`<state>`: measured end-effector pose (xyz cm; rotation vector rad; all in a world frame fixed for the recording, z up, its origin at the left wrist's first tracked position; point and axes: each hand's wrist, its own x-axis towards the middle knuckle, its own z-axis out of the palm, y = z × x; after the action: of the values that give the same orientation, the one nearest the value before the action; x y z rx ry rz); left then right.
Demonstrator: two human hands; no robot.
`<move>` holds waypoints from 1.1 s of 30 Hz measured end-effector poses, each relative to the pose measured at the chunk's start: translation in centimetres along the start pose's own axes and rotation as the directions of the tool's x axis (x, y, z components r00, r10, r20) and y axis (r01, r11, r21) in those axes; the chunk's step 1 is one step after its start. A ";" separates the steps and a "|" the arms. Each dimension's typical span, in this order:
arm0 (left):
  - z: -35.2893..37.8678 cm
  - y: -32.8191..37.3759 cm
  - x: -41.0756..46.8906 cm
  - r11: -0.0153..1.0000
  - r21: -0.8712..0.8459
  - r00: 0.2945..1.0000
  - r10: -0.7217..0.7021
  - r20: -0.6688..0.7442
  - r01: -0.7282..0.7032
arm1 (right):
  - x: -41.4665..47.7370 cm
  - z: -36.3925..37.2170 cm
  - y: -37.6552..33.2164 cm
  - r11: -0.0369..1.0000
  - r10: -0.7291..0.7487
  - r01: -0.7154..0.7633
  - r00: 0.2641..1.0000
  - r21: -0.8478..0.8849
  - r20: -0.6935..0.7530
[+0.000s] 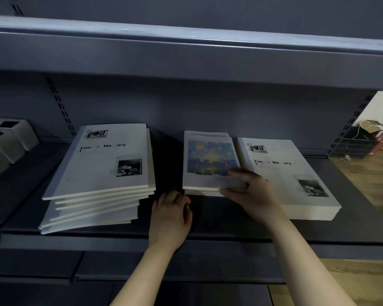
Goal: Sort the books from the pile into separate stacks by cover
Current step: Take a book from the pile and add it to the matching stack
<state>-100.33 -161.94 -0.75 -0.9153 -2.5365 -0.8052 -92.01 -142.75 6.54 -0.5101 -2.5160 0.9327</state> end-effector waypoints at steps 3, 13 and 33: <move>0.0 0.0 0.0 1.000 0.006 1.000 -0.001 -0.002 0.001 | 0.6 0.1 0.1 0.999 -0.008 0.007 1.000 0.040 0.021; 0.0 0.1 0.1 1.000 -0.011 0.999 -0.024 0.022 0.025 | 2.5 0.8 0.7 0.999 -0.018 0.018 1.000 0.047 -0.004; -0.7 0.1 -0.2 0.994 -0.030 0.993 0.109 0.053 -0.108 | 0.3 1.9 -0.1 0.988 -0.100 0.079 0.982 -0.136 -0.160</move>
<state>-100.00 -162.37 -0.29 -1.0880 -2.5025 -0.7930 -93.19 -143.65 5.38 -0.4883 -2.4353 0.6680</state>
